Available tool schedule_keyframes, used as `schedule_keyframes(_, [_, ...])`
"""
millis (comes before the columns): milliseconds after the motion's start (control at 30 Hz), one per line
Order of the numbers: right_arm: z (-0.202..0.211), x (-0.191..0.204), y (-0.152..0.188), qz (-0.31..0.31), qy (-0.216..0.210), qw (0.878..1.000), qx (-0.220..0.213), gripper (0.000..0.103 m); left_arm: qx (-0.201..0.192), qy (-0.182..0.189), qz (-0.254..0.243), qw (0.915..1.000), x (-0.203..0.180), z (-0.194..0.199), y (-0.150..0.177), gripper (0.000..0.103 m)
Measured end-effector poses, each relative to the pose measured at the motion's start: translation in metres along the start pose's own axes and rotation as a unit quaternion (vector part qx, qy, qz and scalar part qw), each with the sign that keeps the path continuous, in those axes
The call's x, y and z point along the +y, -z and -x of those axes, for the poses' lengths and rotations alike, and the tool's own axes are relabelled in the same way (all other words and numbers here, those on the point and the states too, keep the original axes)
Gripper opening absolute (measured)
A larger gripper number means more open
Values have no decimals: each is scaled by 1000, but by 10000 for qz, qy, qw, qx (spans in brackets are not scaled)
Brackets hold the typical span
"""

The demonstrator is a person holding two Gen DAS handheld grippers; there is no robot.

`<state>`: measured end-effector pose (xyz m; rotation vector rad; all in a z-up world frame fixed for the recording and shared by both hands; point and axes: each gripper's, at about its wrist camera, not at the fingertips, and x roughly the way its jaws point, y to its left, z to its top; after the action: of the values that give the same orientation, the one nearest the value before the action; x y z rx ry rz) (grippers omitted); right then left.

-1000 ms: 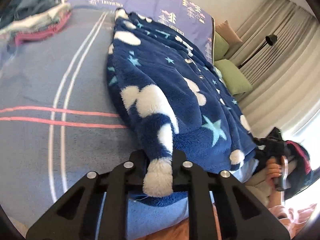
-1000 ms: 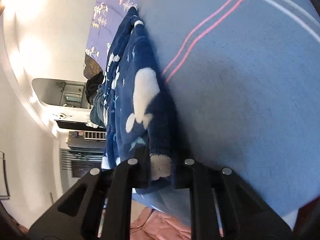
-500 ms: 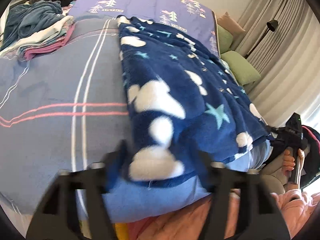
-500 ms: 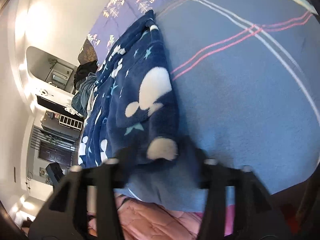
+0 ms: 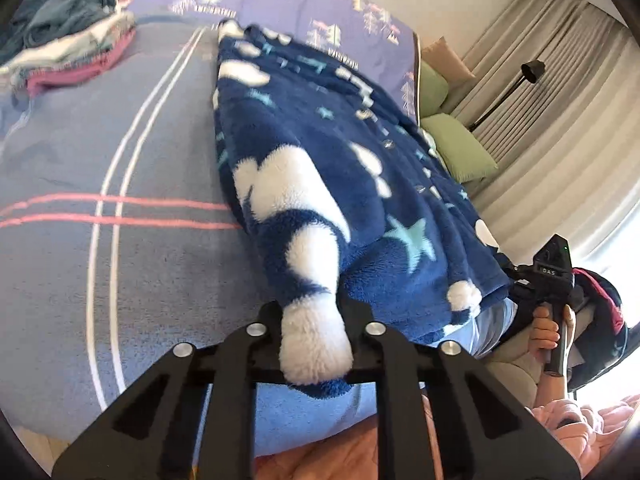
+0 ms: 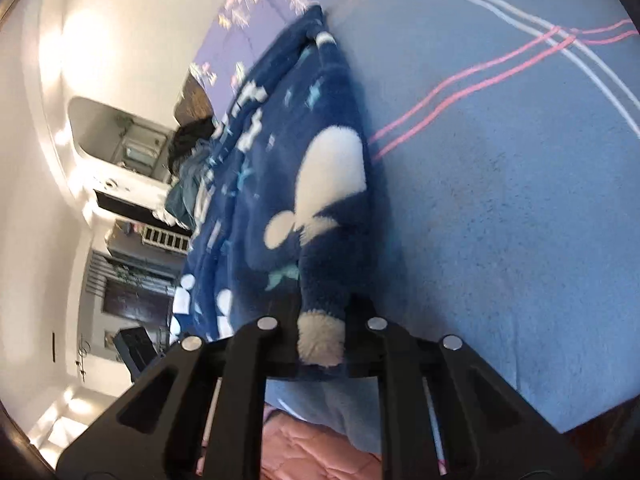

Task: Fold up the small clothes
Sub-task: 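Carry the hem up over the body toward the collar with both grippers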

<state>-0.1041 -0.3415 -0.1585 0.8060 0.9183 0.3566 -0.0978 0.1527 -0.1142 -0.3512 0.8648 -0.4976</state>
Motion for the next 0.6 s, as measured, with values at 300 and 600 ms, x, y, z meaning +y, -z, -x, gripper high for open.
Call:
schedule_keyframes(300, [55, 33, 9, 254, -819, 9949, -535, 11, -732, 29, -762, 9944, -53, 62, -15, 13])
schedule_keyframes(600, [133, 93, 33, 1090, -780, 9833, -1232, 11, -1449, -382, -1095, 9826, -78, 145, -37, 13])
